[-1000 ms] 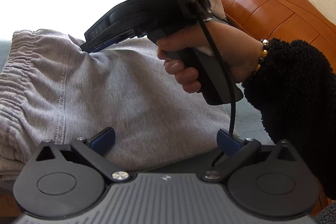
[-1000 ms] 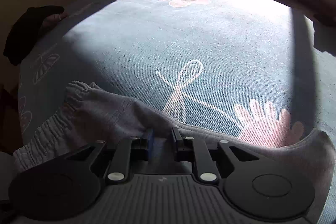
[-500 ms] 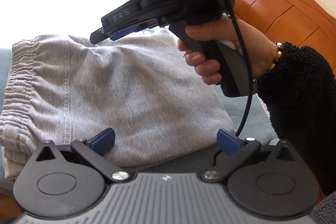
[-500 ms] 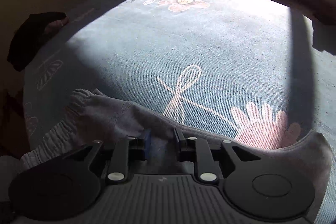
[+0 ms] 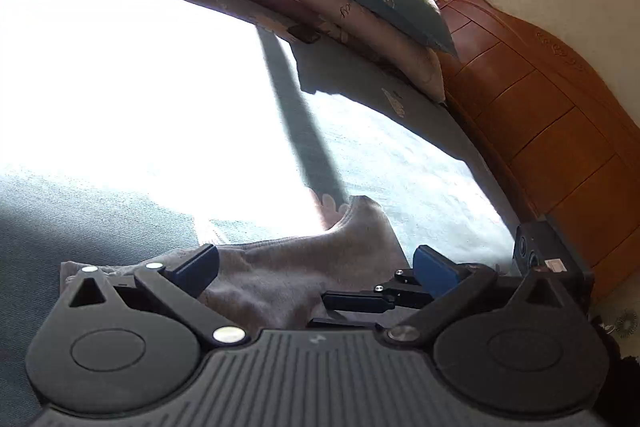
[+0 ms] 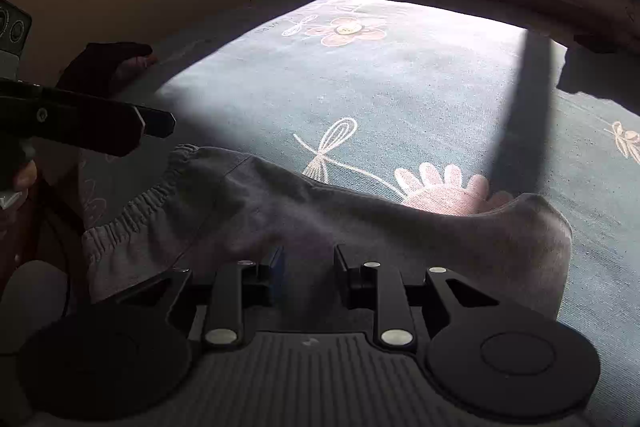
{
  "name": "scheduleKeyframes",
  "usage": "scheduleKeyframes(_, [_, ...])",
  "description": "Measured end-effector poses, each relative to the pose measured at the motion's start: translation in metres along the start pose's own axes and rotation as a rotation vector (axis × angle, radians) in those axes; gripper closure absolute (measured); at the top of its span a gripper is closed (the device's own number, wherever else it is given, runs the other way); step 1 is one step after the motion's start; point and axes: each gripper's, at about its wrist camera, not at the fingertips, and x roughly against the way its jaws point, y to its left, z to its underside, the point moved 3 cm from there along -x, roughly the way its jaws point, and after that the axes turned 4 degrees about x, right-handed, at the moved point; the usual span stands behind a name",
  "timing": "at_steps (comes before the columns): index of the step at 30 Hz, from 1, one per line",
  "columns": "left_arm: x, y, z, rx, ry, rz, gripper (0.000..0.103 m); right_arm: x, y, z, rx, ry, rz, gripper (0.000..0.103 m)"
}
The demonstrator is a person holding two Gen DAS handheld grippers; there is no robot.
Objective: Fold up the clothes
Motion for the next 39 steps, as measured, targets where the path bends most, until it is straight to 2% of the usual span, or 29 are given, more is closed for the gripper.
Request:
scheduleKeyframes(1, [-0.011, 0.010, 0.002, 0.051, 0.022, -0.025, 0.001, -0.005, 0.002, 0.003, 0.015, 0.007, 0.010, 0.072])
scheduleKeyframes(3, [-0.028, 0.027, 0.010, 0.078, 0.057, -0.072, 0.002, -0.011, 0.003, 0.008, 0.031, 0.011, 0.021, 0.071])
scheduleKeyframes(6, [-0.035, 0.044, 0.021, 0.110, 0.058, -0.051, 0.006, -0.008, 0.000, 0.009, 0.014, 0.006, 0.010, 0.071])
scheduleKeyframes(9, [-0.028, 0.043, 0.015, 0.152, 0.053, -0.047, 0.006, 0.002, 0.006, 0.008, 0.031, -0.006, 0.030, 0.070])
scheduleKeyframes(11, [-0.022, 0.034, 0.011, 0.116, 0.037, -0.053, 0.006, 0.018, 0.017, 0.007, 0.059, -0.035, 0.022, 0.070])
scheduleKeyframes(14, [-0.010, 0.020, 0.011, 0.062, 0.025, -0.064, 0.006, 0.042, 0.039, 0.010, 0.092, -0.068, -0.044, 0.070])
scheduleKeyframes(17, [-0.004, 0.019, 0.016, 0.055, 0.031, -0.055, 0.006, 0.053, 0.063, 0.023, 0.130, -0.044, -0.109, 0.070])
scheduleKeyframes(20, [-0.009, 0.038, 0.025, 0.093, 0.064, -0.151, 0.006, 0.044, 0.082, 0.043, 0.156, 0.023, -0.149, 0.070])
scheduleKeyframes(23, [-0.008, 0.046, 0.033, 0.105, 0.061, -0.134, 0.006, 0.027, 0.093, 0.061, 0.163, 0.084, -0.136, 0.069])
scheduleKeyframes(26, [0.005, 0.033, 0.034, 0.062, 0.054, -0.126, 0.006, 0.036, 0.091, 0.055, 0.169, 0.077, -0.154, 0.068])
scheduleKeyframes(29, [0.020, 0.018, 0.037, 0.007, 0.042, -0.085, 0.006, 0.063, 0.062, 0.031, 0.122, -0.004, -0.112, 0.068])
scheduleKeyframes(32, [0.021, 0.007, 0.045, -0.045, 0.066, -0.044, 0.005, 0.085, 0.020, 0.013, 0.062, -0.064, -0.035, 0.068])
scheduleKeyframes(36, [0.011, 0.012, 0.058, -0.057, 0.115, -0.076, 0.005, 0.086, -0.055, -0.009, -0.077, -0.103, 0.074, 0.074])
scheduleKeyframes(39, [0.006, 0.024, 0.066, -0.037, 0.140, -0.090, 0.005, 0.058, -0.092, -0.016, -0.135, -0.084, 0.112, 0.075])
